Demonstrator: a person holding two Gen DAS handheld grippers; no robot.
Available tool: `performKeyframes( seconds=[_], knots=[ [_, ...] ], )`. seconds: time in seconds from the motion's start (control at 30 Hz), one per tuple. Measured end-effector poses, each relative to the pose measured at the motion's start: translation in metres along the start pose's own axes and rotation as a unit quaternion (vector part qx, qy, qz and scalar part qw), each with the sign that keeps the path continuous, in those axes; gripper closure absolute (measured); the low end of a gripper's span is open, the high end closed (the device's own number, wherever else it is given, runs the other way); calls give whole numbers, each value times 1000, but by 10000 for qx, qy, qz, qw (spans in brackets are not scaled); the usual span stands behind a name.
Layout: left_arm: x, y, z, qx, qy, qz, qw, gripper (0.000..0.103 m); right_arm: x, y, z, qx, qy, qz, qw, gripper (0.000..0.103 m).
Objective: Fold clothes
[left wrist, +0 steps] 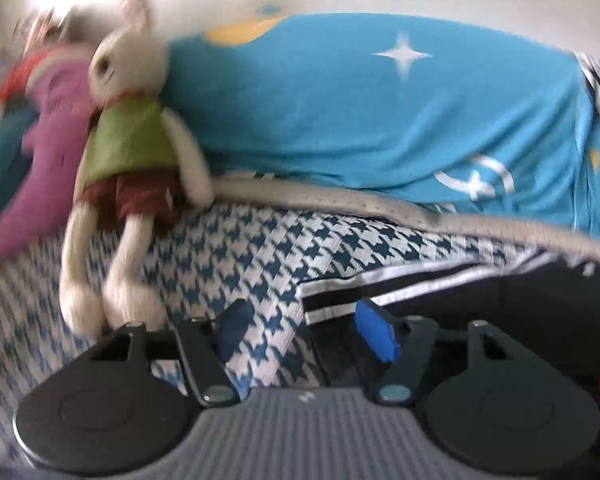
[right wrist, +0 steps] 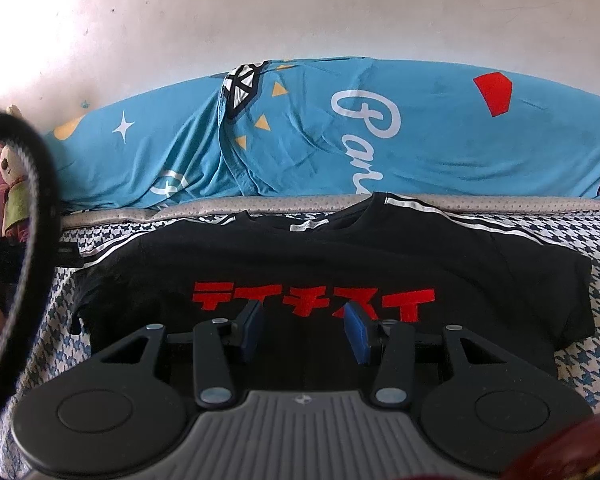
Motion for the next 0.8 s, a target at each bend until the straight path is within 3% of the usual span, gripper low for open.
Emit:
performKeyframes(
  seconds=[0.23, 0.37, 0.63, 0.8],
  knots=[
    [-9, -26, -4, 313, -447, 81, 9985, 32, -2, 0, 5, -54, 131, 78, 9999, 58],
    [4, -35, 18, 659, -161, -43, 9977, 23, -9, 10, 8, -182, 247, 197, 9993, 58],
    [36, -52, 63, 1334, 493, -339, 9893, 22, -24, 33, 16, -458, 481, 464, 9967, 58],
    [61, -49, 78, 1338, 922, -518, 9854, 21, -32, 54, 17, -637, 585, 514, 9949, 58]
  ],
)
Point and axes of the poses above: each gripper's, at about its wrist camera, not at the fingertips, and y roughly the way its jaws point, z to its right, x to its underside, the point moved 6 cm from there along y, roughly the way its jaws point, and after that the axes turned 11 degrees about -y, right-handed, at the moved point
